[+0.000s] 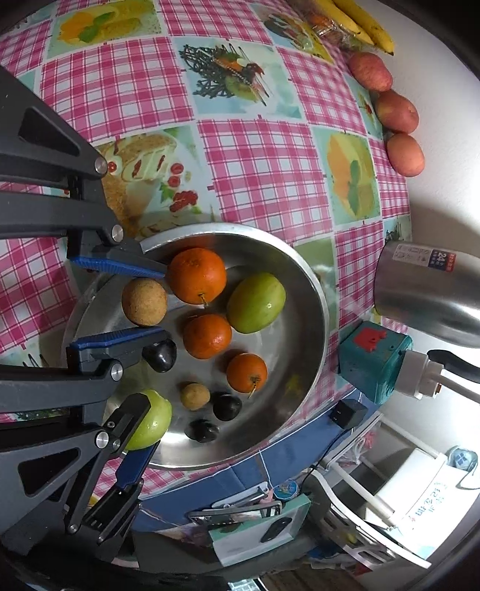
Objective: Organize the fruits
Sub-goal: 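Open the left tool to drop the kiwi while the right tool lowers and releases the pear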
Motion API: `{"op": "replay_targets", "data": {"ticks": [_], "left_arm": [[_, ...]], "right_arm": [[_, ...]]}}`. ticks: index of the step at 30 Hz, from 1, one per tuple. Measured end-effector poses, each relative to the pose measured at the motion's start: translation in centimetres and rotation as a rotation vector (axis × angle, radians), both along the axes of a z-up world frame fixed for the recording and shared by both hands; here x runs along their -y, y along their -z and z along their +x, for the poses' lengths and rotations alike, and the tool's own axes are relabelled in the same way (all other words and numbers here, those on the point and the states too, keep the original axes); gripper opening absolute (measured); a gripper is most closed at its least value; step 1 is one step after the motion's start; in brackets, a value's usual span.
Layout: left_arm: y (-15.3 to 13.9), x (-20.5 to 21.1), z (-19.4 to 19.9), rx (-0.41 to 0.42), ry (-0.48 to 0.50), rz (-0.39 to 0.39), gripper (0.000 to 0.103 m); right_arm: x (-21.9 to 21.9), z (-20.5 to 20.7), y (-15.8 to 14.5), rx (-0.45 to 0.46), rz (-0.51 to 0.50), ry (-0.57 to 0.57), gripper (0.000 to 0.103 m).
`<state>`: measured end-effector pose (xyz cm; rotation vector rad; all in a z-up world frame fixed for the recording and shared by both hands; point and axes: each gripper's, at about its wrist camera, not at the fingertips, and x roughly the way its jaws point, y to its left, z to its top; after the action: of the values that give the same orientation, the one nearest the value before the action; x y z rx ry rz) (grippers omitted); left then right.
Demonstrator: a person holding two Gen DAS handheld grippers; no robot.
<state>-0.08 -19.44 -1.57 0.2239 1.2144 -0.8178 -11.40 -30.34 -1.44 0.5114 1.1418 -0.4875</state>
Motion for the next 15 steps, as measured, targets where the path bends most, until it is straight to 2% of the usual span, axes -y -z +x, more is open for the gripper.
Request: {"op": "replay_targets", "data": {"ticks": [1,2,3,4,7,10,12,14,15], "left_arm": [[-0.1,-0.2,-0.1,0.001,-0.001,0.0,0.031],[-0.1,-0.3,-0.2,0.002,-0.003,-0.002,0.039],[-0.3,-0.5,-0.3,0.004,-0.006,-0.006,0.055],[-0.5,-0.8,-0.4,0.007,-0.013,-0.014,0.061],[-1.2,-1.9,-0.5,0.011,-0.035,-0.031,0.064],[-1.7,-4.1,-0.4,0.04,-0.096,-0.019,0.08],[-2.0,-5.3,-0.4,0.084,-0.132,0.008,0.094],[-2.5,-7.0,-0.4,0.15,-0.173,0.046,0.103],[-2.7,-7.8,-0.4,0.183,-0.193,0.066,0.103]], "right_arm": [[0.0,0.1,0.0,-0.003,0.0,-0.001,0.041],[0.0,0.1,0.1,-0.007,-0.001,-0.001,0.041],[0.0,0.0,0.1,-0.009,0.0,-0.001,0.041],[0.0,0.0,0.2,-0.011,0.001,0.001,0.041],[-0.1,-0.3,0.3,-0.019,0.004,0.009,0.042],[0.0,-0.9,-0.1,-0.003,0.003,0.019,0.046],[-0.2,-1.2,-0.6,0.01,0.001,0.027,0.049],[-0.6,-1.6,-0.9,0.016,-0.004,0.028,0.056],[-1.0,-1.8,-1.2,0.022,-0.007,0.025,0.058]]}}
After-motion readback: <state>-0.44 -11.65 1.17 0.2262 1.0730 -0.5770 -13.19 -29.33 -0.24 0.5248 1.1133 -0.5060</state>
